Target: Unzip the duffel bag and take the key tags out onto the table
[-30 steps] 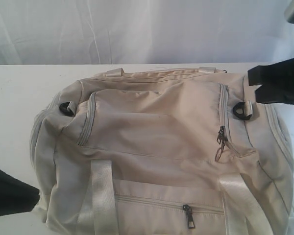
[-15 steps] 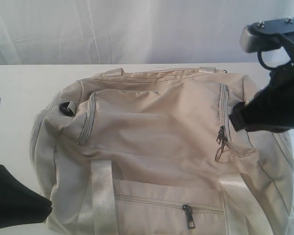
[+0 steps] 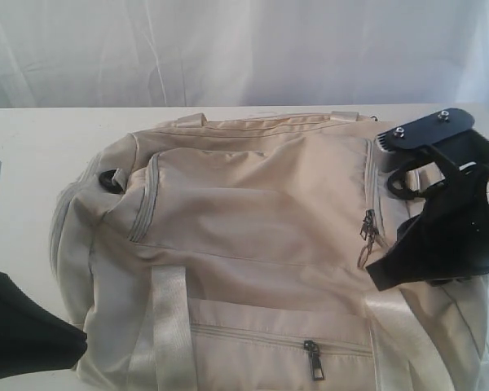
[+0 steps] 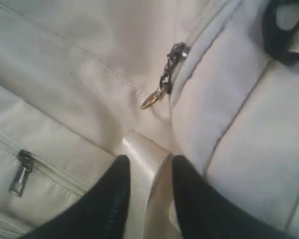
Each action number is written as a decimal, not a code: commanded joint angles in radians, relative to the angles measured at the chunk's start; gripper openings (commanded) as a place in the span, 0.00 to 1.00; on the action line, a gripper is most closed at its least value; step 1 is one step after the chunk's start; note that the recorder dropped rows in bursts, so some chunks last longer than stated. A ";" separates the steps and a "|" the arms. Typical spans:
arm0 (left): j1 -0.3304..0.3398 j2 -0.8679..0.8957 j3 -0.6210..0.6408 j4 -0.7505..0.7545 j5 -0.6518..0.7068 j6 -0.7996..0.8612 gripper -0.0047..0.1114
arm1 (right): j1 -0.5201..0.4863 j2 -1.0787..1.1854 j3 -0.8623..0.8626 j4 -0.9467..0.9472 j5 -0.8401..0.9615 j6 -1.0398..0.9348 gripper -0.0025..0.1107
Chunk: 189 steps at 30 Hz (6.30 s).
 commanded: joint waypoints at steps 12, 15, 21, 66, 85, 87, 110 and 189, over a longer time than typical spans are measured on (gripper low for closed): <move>-0.006 -0.001 0.006 -0.010 0.012 0.002 0.04 | 0.002 0.145 0.019 -0.159 -0.057 0.097 0.34; -0.006 -0.001 0.006 -0.010 0.011 0.002 0.04 | 0.002 0.148 0.015 -0.159 -0.050 0.123 0.22; -0.006 -0.001 0.006 -0.010 0.011 0.002 0.04 | 0.002 0.094 -0.005 -0.159 -0.010 0.123 0.02; -0.301 1.146 -0.629 -1.036 -0.532 1.066 0.43 | 0.002 -0.260 0.006 -0.305 0.063 0.315 0.02; -0.307 1.189 -0.670 -1.039 -0.497 0.937 0.16 | 0.002 -0.260 0.006 -0.305 0.064 0.317 0.02; -0.307 1.189 -0.670 -1.019 -0.500 0.932 0.08 | 0.002 -0.260 0.006 -0.305 0.064 0.317 0.02; -0.305 1.024 -0.656 -0.499 -0.512 0.496 0.04 | 0.002 -0.257 0.013 -0.279 0.032 0.317 0.02; -0.187 1.206 -1.009 -0.724 -0.481 0.463 0.04 | 0.062 -0.158 0.251 -0.039 -0.330 0.115 0.02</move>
